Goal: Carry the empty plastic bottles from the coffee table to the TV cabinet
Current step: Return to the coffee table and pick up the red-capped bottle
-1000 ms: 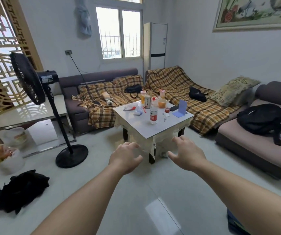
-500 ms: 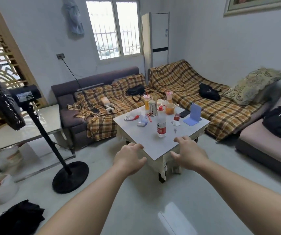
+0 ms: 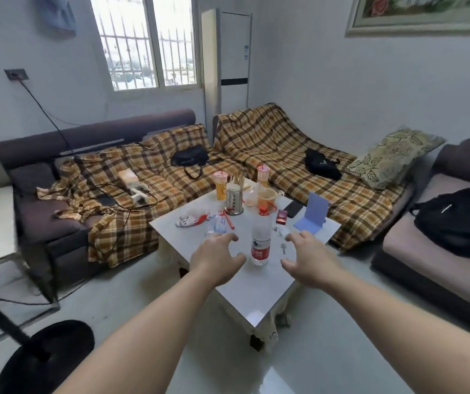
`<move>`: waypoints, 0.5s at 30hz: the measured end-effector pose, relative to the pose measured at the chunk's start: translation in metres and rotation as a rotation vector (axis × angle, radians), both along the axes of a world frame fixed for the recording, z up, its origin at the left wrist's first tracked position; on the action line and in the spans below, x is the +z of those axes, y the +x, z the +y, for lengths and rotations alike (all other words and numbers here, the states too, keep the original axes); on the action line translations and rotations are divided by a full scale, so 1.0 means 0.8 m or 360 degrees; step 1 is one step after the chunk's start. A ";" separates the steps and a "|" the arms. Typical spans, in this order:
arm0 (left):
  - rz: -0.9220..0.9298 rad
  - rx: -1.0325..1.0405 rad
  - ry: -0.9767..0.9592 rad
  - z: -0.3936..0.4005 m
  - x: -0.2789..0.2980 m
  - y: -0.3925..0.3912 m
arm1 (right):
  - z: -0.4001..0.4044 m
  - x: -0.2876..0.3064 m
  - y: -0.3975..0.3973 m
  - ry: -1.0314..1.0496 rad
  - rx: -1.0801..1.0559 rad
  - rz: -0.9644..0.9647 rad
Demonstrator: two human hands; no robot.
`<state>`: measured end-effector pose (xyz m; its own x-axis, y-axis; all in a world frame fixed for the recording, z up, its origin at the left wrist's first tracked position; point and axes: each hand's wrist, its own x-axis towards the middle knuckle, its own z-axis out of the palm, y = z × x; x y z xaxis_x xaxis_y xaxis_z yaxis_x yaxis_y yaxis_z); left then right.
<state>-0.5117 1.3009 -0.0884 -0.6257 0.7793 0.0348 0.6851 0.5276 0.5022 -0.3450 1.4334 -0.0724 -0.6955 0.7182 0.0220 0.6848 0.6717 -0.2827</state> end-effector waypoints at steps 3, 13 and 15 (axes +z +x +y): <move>-0.0057 -0.0034 -0.0022 0.032 -0.012 -0.061 | 0.028 -0.005 -0.059 -0.0028 -0.0074 -0.0006; -0.0130 -0.0318 -0.0160 0.194 -0.056 -0.191 | 0.160 -0.074 -0.180 -0.0184 -0.0391 -0.0009; -0.0098 -0.0387 -0.0170 0.232 -0.061 -0.215 | 0.192 -0.088 -0.205 -0.0221 -0.0432 0.0027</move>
